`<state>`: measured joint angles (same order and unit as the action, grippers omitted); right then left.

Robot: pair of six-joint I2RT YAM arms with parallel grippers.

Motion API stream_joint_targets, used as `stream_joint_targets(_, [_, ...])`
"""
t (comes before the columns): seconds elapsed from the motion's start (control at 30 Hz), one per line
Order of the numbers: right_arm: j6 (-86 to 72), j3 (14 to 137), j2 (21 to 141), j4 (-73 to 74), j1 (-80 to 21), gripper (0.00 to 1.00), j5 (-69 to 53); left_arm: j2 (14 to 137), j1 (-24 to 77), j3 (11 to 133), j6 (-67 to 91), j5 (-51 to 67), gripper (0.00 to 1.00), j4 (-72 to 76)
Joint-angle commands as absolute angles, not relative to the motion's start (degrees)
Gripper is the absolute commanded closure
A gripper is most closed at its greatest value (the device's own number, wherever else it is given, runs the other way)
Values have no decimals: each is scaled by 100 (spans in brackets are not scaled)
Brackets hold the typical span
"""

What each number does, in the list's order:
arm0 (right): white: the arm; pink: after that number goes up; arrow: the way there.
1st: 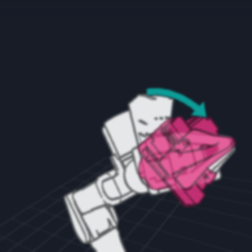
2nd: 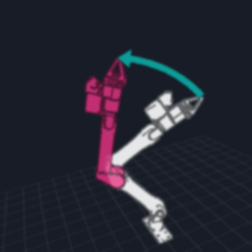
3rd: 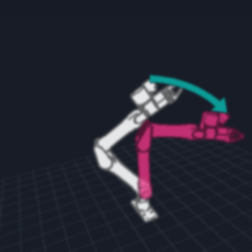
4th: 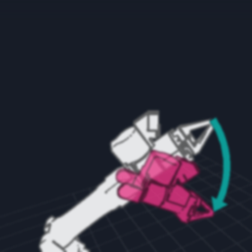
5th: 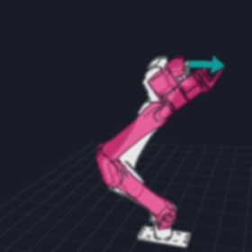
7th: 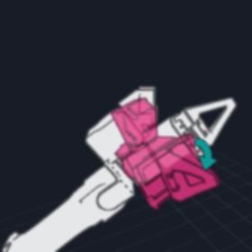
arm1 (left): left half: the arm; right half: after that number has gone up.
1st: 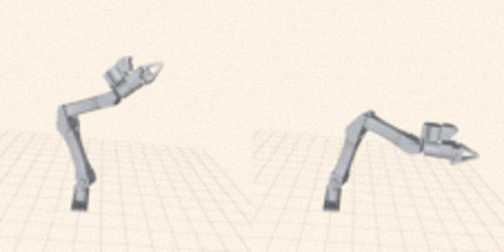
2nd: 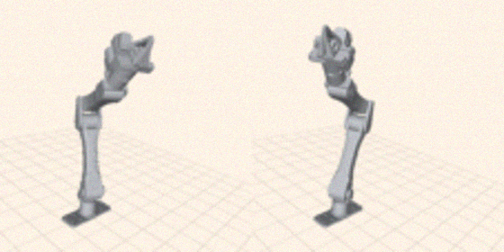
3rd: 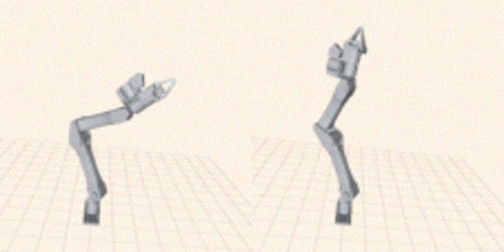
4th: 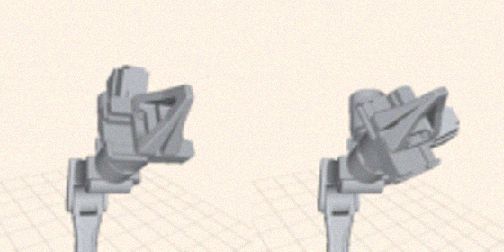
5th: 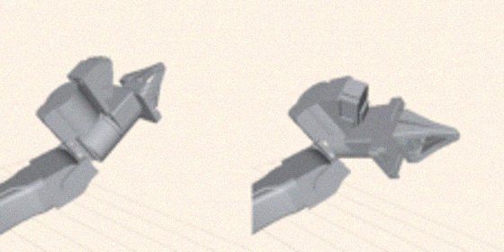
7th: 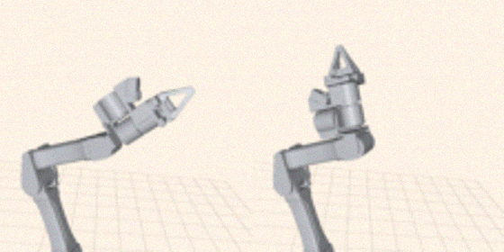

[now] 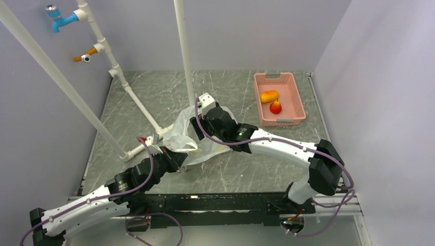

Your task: Take the fake fruits out of the plastic bag

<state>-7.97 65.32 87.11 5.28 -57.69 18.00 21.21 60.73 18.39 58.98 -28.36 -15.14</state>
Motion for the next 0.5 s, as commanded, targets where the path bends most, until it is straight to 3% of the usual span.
stream_joint_targets(0.0, [-746, 6898, 8572, 418, -5775, 21, 1701, 2083, 6091, 2130, 5735, -2946, 100, -1503])
stream_joint_targets(0.47, [-693, 7397, 8178, 744, -5774, 16, 1190, 1953, 6095, 2019, 5819, -2979, 100, -1517])
